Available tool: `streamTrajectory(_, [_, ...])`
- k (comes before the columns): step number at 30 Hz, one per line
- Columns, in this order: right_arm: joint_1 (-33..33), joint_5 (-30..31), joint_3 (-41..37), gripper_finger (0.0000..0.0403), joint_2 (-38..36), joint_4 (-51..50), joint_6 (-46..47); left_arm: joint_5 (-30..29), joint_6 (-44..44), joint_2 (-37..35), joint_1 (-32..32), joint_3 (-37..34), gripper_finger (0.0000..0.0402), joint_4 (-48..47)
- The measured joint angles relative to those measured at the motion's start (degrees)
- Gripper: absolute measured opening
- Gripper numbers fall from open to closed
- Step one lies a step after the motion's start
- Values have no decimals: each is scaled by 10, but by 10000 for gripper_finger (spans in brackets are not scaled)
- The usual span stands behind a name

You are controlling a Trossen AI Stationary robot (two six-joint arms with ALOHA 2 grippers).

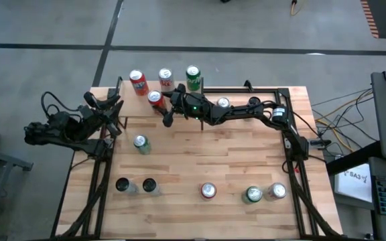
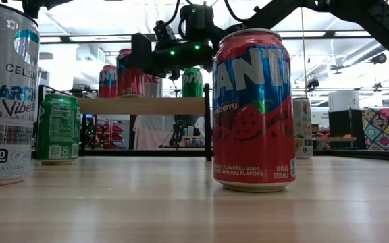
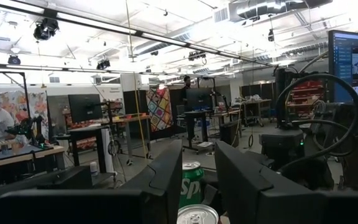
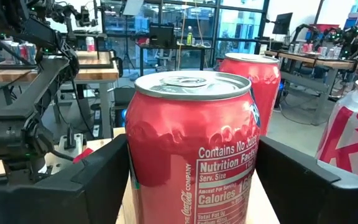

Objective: Place canned beverage on shelf
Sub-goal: Put the top red soda can aligned with the other red soda can on the shelf

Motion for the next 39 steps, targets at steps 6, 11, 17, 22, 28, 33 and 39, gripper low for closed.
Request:
streamTrajectory(6, [0, 14, 0, 330, 0, -2, -3, 0, 0, 0, 0, 0, 80, 0])
streamTrajectory(11, [0, 14, 0, 332, 0, -1, -9, 0, 0, 0, 0, 0, 80, -3])
streamTrajectory(17, [0, 15, 0, 333, -6, -4, -9, 0, 0, 0, 0, 0, 80, -6])
streamTrajectory(22, [0, 30, 0, 331, -28, -19, -9, 0, -2, 0, 0, 0, 80, -10])
streamTrajectory(28, [0, 33, 0, 333, -53, -32, -7, 0, -4, 0, 0, 0, 80, -21])
streamTrajectory(33, [4, 33, 0, 329, -72, -41, -5, 0, -4, 0, 0, 0, 80, -20])
streamTrajectory(39, [15, 29, 0, 326, -100, -103, 8, 0, 0, 0, 0, 0, 80, -19])
